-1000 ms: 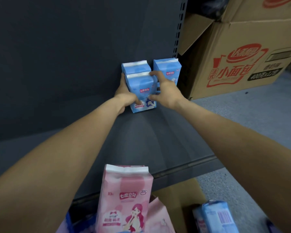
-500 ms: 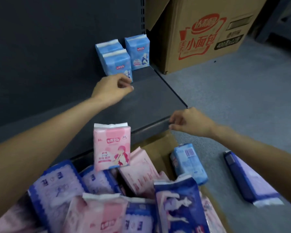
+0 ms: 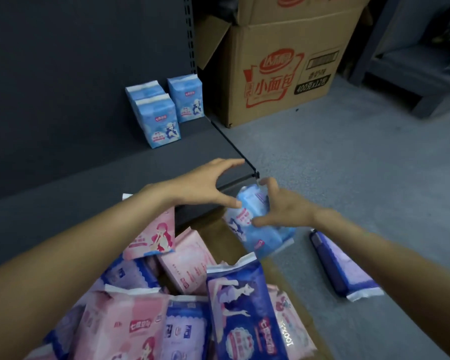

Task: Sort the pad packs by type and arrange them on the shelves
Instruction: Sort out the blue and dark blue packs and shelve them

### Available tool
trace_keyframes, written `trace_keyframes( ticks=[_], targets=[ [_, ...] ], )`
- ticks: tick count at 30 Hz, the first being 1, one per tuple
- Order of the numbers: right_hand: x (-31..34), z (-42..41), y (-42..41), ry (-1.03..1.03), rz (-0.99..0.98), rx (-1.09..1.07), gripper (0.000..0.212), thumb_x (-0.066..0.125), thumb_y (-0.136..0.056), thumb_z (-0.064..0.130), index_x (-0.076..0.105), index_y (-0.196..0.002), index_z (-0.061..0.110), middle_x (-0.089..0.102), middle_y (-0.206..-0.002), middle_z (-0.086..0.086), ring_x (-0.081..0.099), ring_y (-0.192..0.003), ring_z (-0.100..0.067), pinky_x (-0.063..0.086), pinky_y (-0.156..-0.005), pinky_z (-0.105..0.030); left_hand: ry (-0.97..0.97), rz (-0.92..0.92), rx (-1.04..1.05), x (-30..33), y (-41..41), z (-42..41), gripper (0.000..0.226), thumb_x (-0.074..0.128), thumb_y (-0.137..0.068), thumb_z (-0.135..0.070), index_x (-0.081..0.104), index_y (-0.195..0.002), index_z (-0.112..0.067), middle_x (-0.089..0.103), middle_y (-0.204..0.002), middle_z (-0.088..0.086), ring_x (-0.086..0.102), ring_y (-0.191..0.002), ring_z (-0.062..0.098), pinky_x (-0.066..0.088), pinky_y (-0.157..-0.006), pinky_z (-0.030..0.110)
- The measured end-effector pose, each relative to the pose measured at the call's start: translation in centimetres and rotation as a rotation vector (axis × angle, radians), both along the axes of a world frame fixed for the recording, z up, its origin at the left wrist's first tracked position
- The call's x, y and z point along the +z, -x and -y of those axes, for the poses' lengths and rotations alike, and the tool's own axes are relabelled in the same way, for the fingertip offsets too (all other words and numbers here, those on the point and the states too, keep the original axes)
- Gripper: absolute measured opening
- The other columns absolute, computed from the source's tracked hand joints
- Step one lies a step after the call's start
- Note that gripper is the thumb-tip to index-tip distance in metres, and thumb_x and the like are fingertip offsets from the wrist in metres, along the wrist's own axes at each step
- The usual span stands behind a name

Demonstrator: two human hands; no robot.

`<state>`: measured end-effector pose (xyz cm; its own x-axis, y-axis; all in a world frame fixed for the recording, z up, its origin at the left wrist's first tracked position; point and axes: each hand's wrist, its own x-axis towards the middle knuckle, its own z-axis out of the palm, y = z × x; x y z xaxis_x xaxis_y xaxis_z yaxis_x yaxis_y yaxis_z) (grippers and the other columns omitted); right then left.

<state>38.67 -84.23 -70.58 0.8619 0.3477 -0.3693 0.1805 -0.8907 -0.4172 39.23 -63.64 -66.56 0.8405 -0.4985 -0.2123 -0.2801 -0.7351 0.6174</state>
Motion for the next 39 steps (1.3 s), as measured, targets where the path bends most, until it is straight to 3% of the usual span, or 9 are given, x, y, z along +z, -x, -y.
trace_keyframes(
  ticks=[6,11,17,22,27,29,32,34,39],
  targets=[
    [7.5,-0.2,-4.6,-0.214,0.196,0.095,0.086,0.080,-0.072,0.031,0.030,-0.138,0.009,0.052,-0.128,-0.003,0.052,-0.106,-0.014,0.040,-0.091,-0.023,0.125,0.067,0.074,1.9,-3.1,0.4,0.121,0.084,-0.070,-0.019,-0.006,-0.152,-0.027,0.025,-0.153,-0.001,0.035,-0.132,0.009,0.029,-0.105,0.017],
    [8.9,-1.2,-7.8,-0.336,0.309,0.178,0.091,0.079,-0.072,0.035,0.025,-0.143,0.014,0.047,-0.135,-0.004,0.049,-0.112,-0.010,0.035,-0.091,-0.017,0.027,0.166,0.132,3.4,-6.6,-1.7,0.087,0.087,-0.065,-0.035,0.041,-0.138,-0.023,0.050,-0.130,-0.003,0.049,-0.120,0.014,0.039,-0.093,0.019],
    [7.4,-4.4,-12.2,0.081,0.612,0.347,0.121,0.072,-0.065,0.065,-0.006,-0.151,0.028,0.061,-0.118,-0.006,0.045,-0.113,-0.027,0.033,-0.097,-0.043,-0.099,0.358,0.285,3.6,-9.0,-3.1,0.099,0.085,-0.058,-0.049,0.036,-0.141,-0.025,0.044,-0.135,-0.003,0.045,-0.121,0.015,0.040,-0.100,0.033],
    [5.9,-5.2,-16.0,-0.520,0.285,0.063,0.117,0.084,-0.064,0.041,0.008,-0.151,0.022,0.048,-0.134,0.000,0.047,-0.123,-0.016,0.039,-0.102,-0.031,0.103,0.521,0.517,3.7,-10.6,-5.3,0.081,0.084,-0.058,-0.054,0.049,-0.125,-0.025,0.052,-0.118,-0.008,0.053,-0.103,0.010,0.045,-0.087,0.029],
    [3.5,-5.7,-17.5,-0.957,0.021,-0.157,0.096,0.088,-0.060,0.025,0.031,-0.138,0.028,0.056,-0.121,0.006,0.062,-0.105,-0.010,0.055,-0.081,-0.032,0.493,0.262,0.771,0.9,-11.6,-6.3,0.065,0.086,-0.066,-0.033,0.045,-0.116,-0.021,0.057,-0.119,-0.005,0.057,-0.098,0.004,0.050,-0.083,0.023],
    [3.6,-6.3,-18.6,-0.934,0.181,-0.094,0.088,0.088,-0.059,0.017,0.037,-0.130,0.027,0.057,-0.118,0.006,0.062,-0.105,-0.015,0.055,-0.085,-0.033,0.258,0.274,0.671,-0.3,-11.8,-6.8,0.070,0.083,-0.068,-0.040,0.044,-0.122,-0.020,0.053,-0.124,-0.006,0.054,-0.110,0.010,0.047,-0.093,0.027],
    [3.9,-7.0,-20.7,-0.657,0.433,0.008,0.079,0.087,-0.064,0.013,0.041,-0.128,0.024,0.060,-0.111,0.007,0.063,-0.091,-0.013,0.053,-0.079,-0.022,-0.207,0.642,0.550,-0.4,-12.2,-8.7,0.080,0.075,-0.072,-0.045,0.041,-0.139,-0.017,0.044,-0.141,-0.001,0.036,-0.129,0.019,0.032,-0.102,0.027],
    [3.2,-7.9,-22.1,-0.516,0.473,0.004,0.075,0.086,-0.065,0.016,0.042,-0.126,0.024,0.065,-0.110,-0.001,0.065,-0.088,-0.017,0.054,-0.080,-0.031,-0.332,0.781,0.583,0.0,-12.7,-10.4,0.082,0.072,-0.076,-0.043,0.036,-0.145,-0.020,0.033,-0.151,-0.001,0.026,-0.135,0.023,0.026,-0.107,0.033],
    [0.3,-10.4,-24.3,-0.414,0.415,-0.068,0.072,0.081,-0.071,0.010,0.039,-0.128,0.022,0.061,-0.115,-0.010,0.064,-0.093,-0.030,0.053,-0.084,-0.048,-0.387,0.458,0.616,-1.1,-14.9,-14.0,0.083,0.065,-0.087,-0.039,0.016,-0.152,-0.024,0.008,-0.160,-0.004,0.004,-0.146,0.020,0.017,-0.117,0.039]
  ],
)
